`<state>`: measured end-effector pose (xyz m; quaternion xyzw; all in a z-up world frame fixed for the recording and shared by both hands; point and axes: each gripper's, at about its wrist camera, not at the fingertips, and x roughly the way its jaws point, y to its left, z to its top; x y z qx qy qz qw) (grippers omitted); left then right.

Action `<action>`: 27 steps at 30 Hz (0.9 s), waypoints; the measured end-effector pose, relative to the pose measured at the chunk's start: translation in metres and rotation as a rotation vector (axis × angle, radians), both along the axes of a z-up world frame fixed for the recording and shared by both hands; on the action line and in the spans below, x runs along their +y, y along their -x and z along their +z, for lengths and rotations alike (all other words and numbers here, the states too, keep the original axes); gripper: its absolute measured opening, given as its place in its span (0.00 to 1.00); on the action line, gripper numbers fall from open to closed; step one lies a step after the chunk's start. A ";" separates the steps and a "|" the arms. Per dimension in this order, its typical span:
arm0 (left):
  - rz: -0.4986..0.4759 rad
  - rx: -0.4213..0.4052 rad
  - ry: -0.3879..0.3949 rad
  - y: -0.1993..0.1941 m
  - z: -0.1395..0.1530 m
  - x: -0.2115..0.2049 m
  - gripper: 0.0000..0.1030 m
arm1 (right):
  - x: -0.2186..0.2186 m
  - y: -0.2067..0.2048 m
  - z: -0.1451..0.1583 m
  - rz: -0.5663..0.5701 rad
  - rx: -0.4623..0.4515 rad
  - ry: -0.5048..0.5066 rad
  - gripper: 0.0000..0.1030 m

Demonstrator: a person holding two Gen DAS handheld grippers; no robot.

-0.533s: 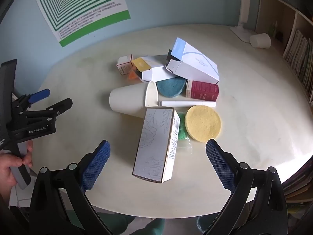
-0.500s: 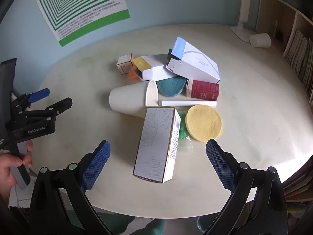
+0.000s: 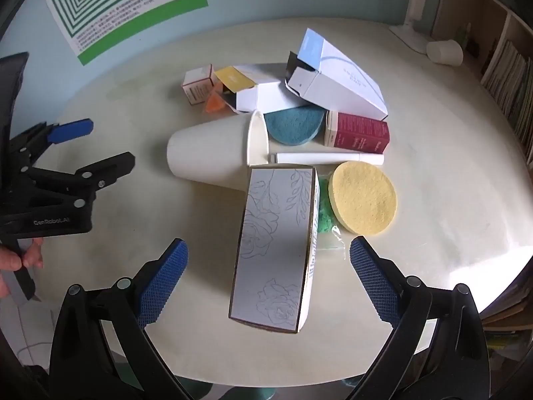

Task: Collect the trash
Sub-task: 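Grasp the white paper cup with the left tool while the right grasps the floral box, then carry the cup and floral box over to the teal wastebasket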

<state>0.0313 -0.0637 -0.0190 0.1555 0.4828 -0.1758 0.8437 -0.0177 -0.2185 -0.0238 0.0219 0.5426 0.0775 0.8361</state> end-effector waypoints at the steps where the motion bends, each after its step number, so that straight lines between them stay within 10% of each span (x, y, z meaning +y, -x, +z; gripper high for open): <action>1: -0.037 0.020 0.018 -0.004 -0.003 -0.004 0.94 | -0.001 -0.001 -0.004 -0.003 0.006 0.007 0.93; 6: -0.197 0.079 0.028 -0.017 -0.023 -0.028 0.94 | -0.006 -0.004 -0.017 -0.029 0.042 0.036 0.92; 14: -0.357 0.114 0.016 -0.043 -0.032 -0.050 0.94 | -0.028 0.000 -0.031 -0.056 0.102 -0.007 0.51; 27: -0.491 0.145 0.112 -0.039 -0.026 -0.049 0.61 | -0.090 0.031 -0.007 -0.109 0.076 -0.146 0.48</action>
